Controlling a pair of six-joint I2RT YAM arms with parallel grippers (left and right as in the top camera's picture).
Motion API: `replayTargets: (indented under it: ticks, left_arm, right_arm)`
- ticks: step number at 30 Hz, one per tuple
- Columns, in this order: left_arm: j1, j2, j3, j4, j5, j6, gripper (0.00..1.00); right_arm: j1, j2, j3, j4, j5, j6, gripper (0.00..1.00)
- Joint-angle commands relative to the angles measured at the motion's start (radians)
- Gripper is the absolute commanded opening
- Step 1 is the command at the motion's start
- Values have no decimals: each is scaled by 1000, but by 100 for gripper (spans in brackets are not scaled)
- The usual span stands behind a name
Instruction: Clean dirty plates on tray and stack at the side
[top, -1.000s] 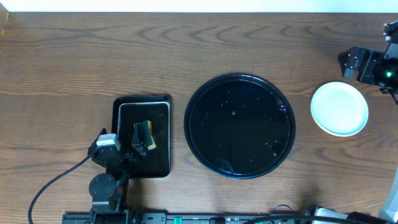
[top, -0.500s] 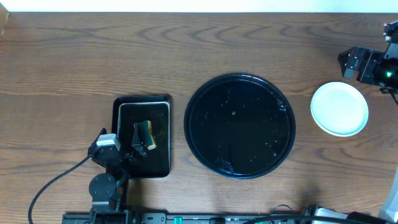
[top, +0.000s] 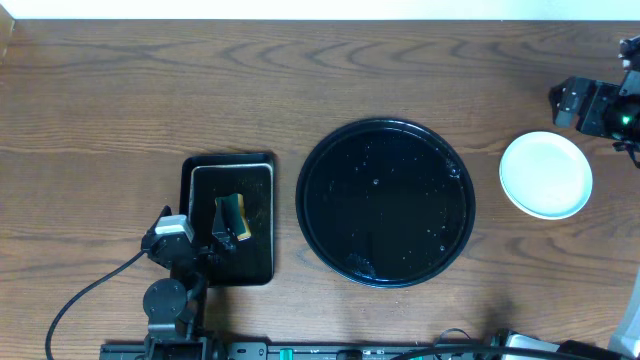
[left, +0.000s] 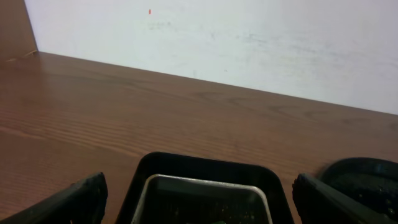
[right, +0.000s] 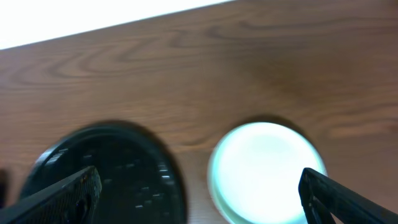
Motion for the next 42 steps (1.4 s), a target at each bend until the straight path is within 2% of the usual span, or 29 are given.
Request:
replayTargets:
  ticks: [1,5,11,13,16,22,27,32,42]
  left_arm:
    - [-3,-6,-21,-35,-21,17,95]
    - [-3,-6,-21,-35,-21,17,95]
    - [-3,-6,-21,-35,-21,17,95]
    - [-3,-6,-21,-35,-21,17,95]
    - [-3,-6,-21,-35,-21,17,95]
    - [-3,-6,-21,-35,-21,17,95]
    - [-3,-6,-21,-35,-21,17,95]
    - [-3,-6,-21,-35,-21,17,95]
    - [-3,-6,-21,-35,-21,17,95]
  right_arm:
    - [6,-2,18,14,213,-16,99]
    - [6,-10,18,99,314,-17,99]
    - [41,-70,18,309,317,-40,99]
    - [81,-101,18,382,317,-69,99]
    - [175,-153,17,466,317,-189,99]
    - [382,-264,14,497,317,-421,99]
    - [497,-369,-29,500,269,-443,99]
    - [538,-539,-221,567,169,-443,99]
    - [537,-1035,-883,793,140,-443,99]
